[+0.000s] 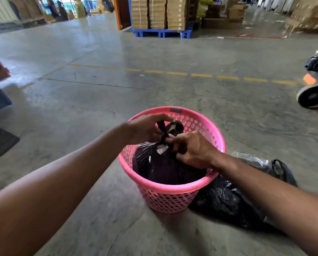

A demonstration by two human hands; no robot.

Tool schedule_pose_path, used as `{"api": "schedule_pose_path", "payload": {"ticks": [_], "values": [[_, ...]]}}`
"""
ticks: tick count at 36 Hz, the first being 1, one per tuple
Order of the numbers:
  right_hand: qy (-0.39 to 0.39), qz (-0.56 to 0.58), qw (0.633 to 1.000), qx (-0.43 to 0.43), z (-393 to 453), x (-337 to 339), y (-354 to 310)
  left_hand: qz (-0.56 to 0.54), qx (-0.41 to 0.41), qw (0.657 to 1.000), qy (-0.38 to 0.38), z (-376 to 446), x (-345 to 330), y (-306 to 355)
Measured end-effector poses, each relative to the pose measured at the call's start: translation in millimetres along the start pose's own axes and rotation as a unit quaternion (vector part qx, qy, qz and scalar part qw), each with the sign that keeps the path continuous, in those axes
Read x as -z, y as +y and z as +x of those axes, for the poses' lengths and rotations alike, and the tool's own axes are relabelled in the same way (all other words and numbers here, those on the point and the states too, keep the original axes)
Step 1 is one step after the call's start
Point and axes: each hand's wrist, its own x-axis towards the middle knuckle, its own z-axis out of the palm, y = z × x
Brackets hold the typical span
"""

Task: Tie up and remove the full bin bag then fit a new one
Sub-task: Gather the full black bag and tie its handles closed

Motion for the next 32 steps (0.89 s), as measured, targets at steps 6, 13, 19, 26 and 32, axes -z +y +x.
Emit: {"api": "schedule_pose_path", "payload": {"ticks": [6, 13, 19, 26, 32], "values": [[-0.003, 0.074, 0.996, -0.04, 1.3, -1.0, 8.0, 0.189, -0.042, 0.981, 0.003, -11.6, -6.8, 22.9], [0.053, 0.009, 0.998, -0.039, 4.0, -13.3, 1.3, 0.46, -0.105, 0.881, 0.046, -13.3, -26.4, 20.4], [0.051, -0.022, 0.998, 0.005, 2.5, -23.1, 3.3, 0.615, -0.148, 0.77, 0.077, -17.1, -24.8, 20.9], [-0.012, 0.026, 0.999, -0.026, 6.0, -14.8, 1.9, 0.678, -0.158, 0.705, 0.139, -20.2, -34.8, 12.6], [-0.055, 0.052, 0.996, -0.044, 8.8, -9.1, -6.5, 0.718, -0.101, 0.667, 0.174, -13.9, -43.8, 18.2]]}}
